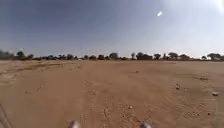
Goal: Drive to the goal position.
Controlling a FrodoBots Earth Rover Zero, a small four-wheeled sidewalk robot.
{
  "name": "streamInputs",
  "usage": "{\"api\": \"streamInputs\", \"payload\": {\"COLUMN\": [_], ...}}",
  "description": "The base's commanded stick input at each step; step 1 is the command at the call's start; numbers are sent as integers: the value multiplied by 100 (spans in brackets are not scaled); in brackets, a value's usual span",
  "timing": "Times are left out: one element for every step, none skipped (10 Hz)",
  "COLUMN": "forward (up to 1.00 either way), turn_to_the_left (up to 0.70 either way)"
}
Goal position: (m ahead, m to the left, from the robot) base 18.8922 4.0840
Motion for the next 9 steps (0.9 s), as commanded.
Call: {"api": "streamInputs", "payload": {"forward": [70,70,70,70,70,70,70,70,70], "turn_to_the_left": [0,0,0,0,0,0,0,0,0]}}
